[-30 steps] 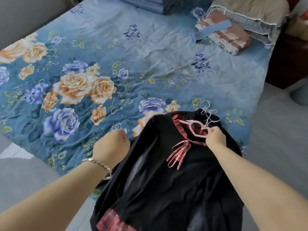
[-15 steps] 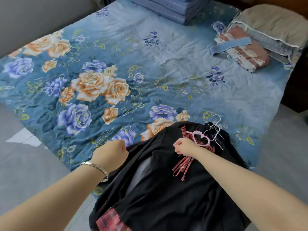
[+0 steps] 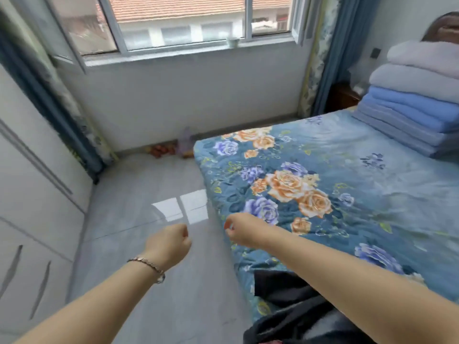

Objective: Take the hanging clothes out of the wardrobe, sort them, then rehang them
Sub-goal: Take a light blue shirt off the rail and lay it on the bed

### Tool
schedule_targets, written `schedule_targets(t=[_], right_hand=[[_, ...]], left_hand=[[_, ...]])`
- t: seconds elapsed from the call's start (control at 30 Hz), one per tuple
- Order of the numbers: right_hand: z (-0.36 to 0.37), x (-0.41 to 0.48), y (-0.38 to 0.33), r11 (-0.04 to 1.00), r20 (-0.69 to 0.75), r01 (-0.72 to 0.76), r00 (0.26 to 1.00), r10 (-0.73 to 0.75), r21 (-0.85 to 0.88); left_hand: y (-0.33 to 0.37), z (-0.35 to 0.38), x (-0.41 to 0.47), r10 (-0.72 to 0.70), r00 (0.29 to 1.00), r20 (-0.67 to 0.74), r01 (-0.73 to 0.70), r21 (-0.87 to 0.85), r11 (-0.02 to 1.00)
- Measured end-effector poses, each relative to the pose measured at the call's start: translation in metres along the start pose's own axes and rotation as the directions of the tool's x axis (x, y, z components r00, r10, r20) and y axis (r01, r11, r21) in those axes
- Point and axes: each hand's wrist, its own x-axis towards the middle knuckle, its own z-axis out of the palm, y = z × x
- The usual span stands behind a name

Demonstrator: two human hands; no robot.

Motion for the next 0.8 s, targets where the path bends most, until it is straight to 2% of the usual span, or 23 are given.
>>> schedule_targets(t=[0.17, 0.33, 0.5, 0.67, 0.8], right_hand=[[0.016, 0.034, -0.192, 0.955, 0.030, 0.264, 0.965, -0.262, -0.137], [0.038, 0.041, -0.365, 0.804, 0.122, 0.543, 0.839, -0.530, -0.243], [0.061, 0.019, -0.501, 0.556, 0.206, 0.757, 0.638, -0.742, -0.342], [0.081, -0.019, -0.605, 0.288, 0.246, 0.907, 0.367, -0.897, -0.306], [0.093, -0.052, -0.671, 0.057, 0.284, 0.949, 0.149, -0.947, -0.309]], left_hand=[[-0.147, -0.076, -0.057, -0.263, 0.949, -0.175, 0.256, -0.063, 0.965], [-0.268, -0.144, -0.134, -0.507, 0.803, -0.313, 0.505, -0.095, 0.858], [-0.353, -0.183, -0.215, -0.718, 0.574, -0.394, 0.702, -0.215, 0.679], [-0.402, -0.208, -0.298, -0.879, 0.248, -0.407, 0.790, -0.441, 0.427], [-0.418, -0.225, -0.359, -0.903, 0.001, -0.430, 0.841, -0.488, 0.234]])
